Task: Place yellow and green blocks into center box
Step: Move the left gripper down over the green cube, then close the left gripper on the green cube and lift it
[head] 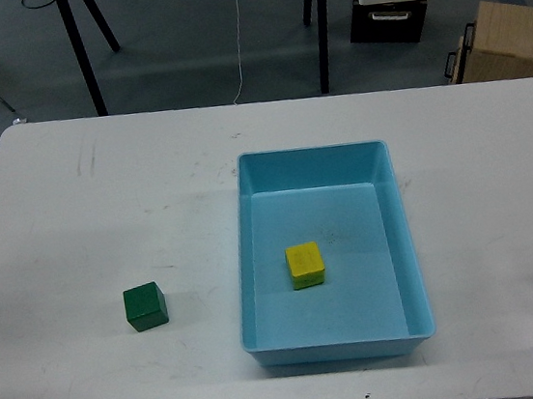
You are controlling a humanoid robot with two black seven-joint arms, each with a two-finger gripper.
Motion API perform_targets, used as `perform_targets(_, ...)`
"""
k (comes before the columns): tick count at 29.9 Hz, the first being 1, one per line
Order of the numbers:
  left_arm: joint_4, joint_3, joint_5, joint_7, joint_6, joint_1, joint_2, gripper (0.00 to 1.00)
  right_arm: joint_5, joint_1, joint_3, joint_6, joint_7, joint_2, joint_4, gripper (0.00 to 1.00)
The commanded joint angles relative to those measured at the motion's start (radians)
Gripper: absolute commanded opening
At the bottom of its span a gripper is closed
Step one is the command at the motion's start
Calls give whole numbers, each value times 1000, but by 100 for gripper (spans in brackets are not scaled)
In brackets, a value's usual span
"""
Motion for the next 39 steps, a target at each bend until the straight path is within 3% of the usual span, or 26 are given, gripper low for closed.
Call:
perform_targets(1,-71,187,180,28,0,-171,34,100,0,7,-1,0,0,-8,0,95)
perform_targets(6,-111,544,407,50,0,-449,-20,100,0,7,1,0,0,-19,-2,95)
perform_targets(13,-44,1152,480,56,0,-973,-190,100,0,1,-5,0,0,-20,-6,95)
perform_targets(17,-38,1460,503,107,0,-1154,-323,100,0,1,-7,0,0,-17,-6,95)
perform_targets(20,-50,1606,562,139,0,-1242,-377,100,0,-4,-5,0,0,-17,-6,95)
perform_targets(26,-70,1757,604,141,0,-1235,-464,100,0,-8,-7,0,0,-19,-11,95)
perform_targets(39,43,1708,598,139,0,-1038,-518,100,0,-7,-13,0,-2,-16,-35,95)
